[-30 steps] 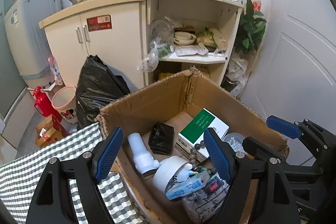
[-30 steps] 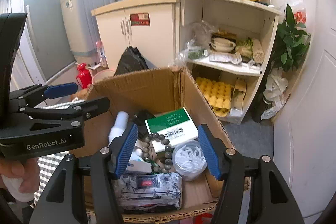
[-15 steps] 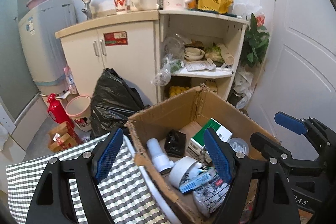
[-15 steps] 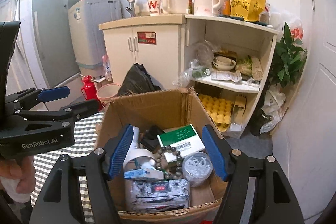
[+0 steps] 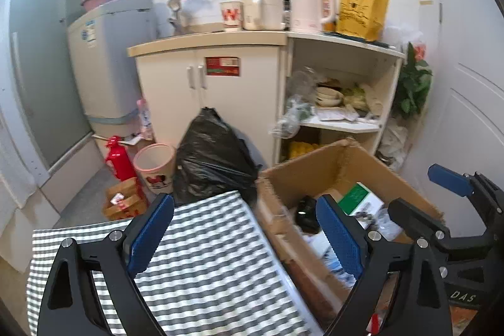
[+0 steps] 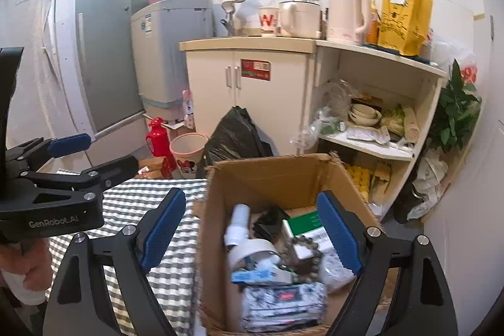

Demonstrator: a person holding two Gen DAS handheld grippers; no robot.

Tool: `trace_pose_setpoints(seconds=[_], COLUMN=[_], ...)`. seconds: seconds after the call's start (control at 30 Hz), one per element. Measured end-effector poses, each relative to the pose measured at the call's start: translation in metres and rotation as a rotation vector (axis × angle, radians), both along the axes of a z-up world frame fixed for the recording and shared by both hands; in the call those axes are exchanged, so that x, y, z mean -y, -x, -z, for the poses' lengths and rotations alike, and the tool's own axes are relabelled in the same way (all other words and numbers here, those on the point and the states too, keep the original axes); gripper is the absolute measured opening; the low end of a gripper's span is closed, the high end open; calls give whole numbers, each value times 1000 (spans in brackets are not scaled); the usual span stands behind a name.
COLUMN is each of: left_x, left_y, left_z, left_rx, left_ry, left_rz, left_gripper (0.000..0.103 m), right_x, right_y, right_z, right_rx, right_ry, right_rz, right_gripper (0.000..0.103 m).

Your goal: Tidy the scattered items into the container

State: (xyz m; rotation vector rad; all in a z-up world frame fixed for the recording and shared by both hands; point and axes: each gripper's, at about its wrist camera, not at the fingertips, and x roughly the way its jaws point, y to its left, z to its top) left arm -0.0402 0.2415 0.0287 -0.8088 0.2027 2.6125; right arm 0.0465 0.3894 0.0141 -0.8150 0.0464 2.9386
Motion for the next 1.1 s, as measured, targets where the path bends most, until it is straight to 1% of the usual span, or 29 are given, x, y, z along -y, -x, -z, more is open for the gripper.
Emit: trace_pose_setpoints(seconds=[0.13,0.27,0.37,0.4,0.73,0.93,1.1], left_x=[30,59,79,85,141,166,184], left_y=[3,2,1,0,-8,-15,-23], left_z=[-2,-4,-5,-6,-10,-10,-9], left_rx=[-3,-14,-21,-25,-32,-24,-28], left_ry=[-8,-4,-11,-16,-32,-41,-36], left_rz=[-48,-98,-135,-144,-239,-281,-311], left_gripper=[95,96,101,103,103,103,103], right_x=[25,46,57,59,97,117,133], right_y=[8,13,16,17,26,26,28], right_z=[0,1,-1,-2,-1,-3,2], right_rx=[1,-2,-10,-13,-13,-27,-30], right_ry=[-10,-21,-17,-15,5,3,3], right_rz=[-43,-85,-96,-100,-153,-183,-203], right_gripper=[94,97,102,103,103,103,103])
